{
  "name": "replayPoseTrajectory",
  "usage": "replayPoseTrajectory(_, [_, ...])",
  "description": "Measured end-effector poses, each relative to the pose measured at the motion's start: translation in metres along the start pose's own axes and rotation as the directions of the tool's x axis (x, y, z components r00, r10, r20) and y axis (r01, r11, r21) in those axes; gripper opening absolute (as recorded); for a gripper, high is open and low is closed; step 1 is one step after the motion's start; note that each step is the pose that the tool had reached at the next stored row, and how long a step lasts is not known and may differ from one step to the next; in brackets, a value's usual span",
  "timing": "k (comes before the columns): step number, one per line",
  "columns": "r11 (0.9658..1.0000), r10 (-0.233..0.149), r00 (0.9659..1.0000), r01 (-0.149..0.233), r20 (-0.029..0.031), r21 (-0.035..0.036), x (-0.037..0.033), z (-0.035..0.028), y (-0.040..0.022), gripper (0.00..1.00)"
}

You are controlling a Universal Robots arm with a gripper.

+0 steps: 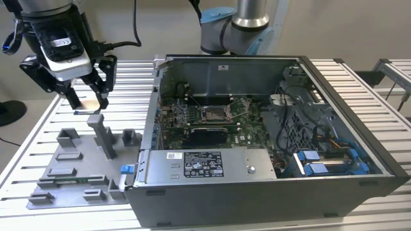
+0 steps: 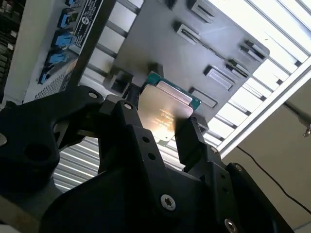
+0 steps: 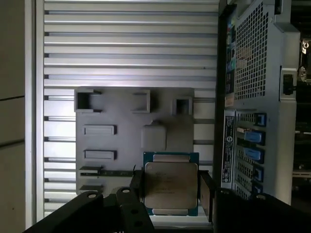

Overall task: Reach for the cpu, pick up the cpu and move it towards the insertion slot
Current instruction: 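Pick up the cpu and move it towards the insertion slot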

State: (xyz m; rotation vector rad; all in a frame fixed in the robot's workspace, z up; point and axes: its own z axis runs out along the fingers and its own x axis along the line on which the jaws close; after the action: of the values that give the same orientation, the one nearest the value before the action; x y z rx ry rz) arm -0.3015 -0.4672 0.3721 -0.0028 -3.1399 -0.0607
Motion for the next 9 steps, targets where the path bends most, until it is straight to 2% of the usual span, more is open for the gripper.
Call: replayPoseTrajectory(9, [1.0, 0.0, 1.0, 0.0, 0.0, 0.0, -0.0306, 0.0, 0.0, 0.0])
